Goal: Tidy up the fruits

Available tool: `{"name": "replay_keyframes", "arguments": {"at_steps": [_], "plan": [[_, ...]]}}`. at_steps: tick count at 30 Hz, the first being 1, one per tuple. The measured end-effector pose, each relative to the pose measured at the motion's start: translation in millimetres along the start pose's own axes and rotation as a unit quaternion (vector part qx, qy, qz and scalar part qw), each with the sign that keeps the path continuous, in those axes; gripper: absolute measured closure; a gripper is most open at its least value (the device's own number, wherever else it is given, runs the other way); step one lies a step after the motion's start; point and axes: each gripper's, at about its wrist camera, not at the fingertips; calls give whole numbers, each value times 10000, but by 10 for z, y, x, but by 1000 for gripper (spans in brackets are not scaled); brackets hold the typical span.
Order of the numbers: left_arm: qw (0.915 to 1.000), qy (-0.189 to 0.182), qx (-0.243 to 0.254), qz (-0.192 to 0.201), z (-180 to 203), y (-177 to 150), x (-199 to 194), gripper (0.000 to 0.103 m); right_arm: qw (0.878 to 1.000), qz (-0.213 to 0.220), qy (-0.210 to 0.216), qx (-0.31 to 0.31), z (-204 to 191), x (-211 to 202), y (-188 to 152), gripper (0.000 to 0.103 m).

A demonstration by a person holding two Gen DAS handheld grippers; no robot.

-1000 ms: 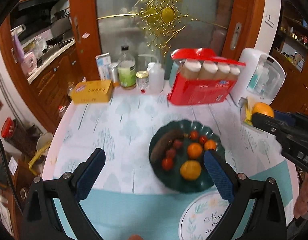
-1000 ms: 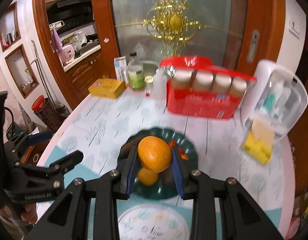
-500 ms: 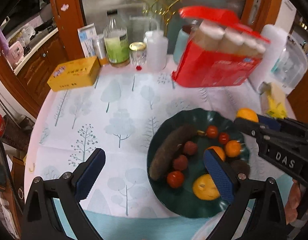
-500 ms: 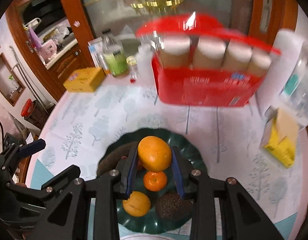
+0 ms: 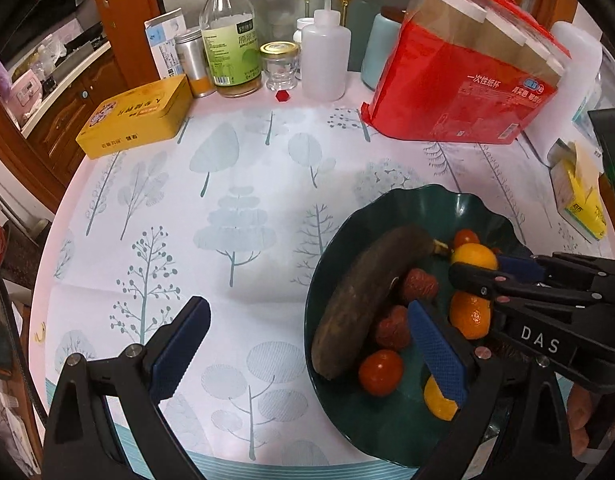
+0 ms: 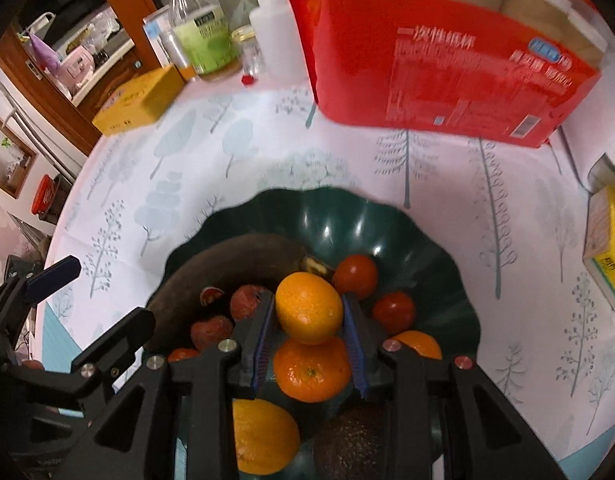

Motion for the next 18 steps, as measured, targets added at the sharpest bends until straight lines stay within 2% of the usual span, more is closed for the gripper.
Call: {"name": "replay_keyframes", "arguments": {"at_steps": [3,9,18], "plan": [[10000,-39,-16,-46,-13,-18,-21,5,9998,4,129,129,30,1,-24,65],[10000,-21,2,-35,4,-74,-146,5,9998,156,-13,125,22,-173,-84,64],[9997,-124,127,164,131,-311,-666,5,9981,510,-312,141,-56,-634,-420,64]]}}
Point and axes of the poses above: each gripper's, at about its wrist camera, not at the fingertips, and x roughly the way its jaws point, z to its right, y to its top, and after that the axes turned 13 degrees about -x, right-handed
